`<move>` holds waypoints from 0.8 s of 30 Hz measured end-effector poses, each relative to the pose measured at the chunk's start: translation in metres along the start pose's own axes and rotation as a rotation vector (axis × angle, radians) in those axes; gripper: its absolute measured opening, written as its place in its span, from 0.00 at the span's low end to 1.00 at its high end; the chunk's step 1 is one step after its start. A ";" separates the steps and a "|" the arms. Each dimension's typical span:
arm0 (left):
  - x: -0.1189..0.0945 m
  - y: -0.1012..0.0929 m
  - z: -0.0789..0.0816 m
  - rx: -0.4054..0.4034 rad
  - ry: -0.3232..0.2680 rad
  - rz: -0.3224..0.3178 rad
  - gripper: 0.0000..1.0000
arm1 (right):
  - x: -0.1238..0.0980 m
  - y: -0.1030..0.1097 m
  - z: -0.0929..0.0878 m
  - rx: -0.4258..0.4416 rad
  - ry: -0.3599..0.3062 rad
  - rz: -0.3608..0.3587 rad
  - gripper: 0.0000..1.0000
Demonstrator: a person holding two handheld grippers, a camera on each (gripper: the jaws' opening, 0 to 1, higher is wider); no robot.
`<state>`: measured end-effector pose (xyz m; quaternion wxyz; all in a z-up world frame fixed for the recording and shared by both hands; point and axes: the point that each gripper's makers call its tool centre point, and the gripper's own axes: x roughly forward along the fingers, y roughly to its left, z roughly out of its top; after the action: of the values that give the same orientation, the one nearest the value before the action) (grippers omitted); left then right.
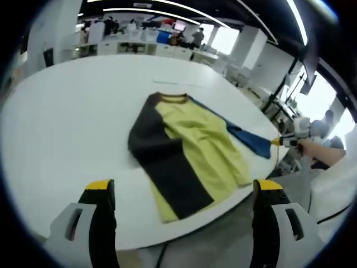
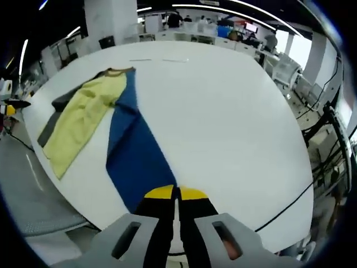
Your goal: Fold the garment on the visible template until the final outline fits inside the template.
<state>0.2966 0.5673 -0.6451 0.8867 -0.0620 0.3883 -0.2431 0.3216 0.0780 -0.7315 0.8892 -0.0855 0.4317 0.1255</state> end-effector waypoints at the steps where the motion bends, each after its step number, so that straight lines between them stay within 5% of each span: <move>1: 0.000 0.001 -0.001 -0.002 0.000 0.001 1.00 | 0.000 -0.005 0.002 -0.001 -0.001 -0.008 0.02; 24: -0.004 0.007 -0.006 -0.033 0.002 0.028 1.00 | -0.005 -0.078 0.040 -0.098 0.033 -0.102 0.02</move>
<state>0.2928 0.5759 -0.6493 0.8886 -0.0709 0.3938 -0.2242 0.3714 0.0127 -0.6998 0.8820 -0.1527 0.4345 0.0994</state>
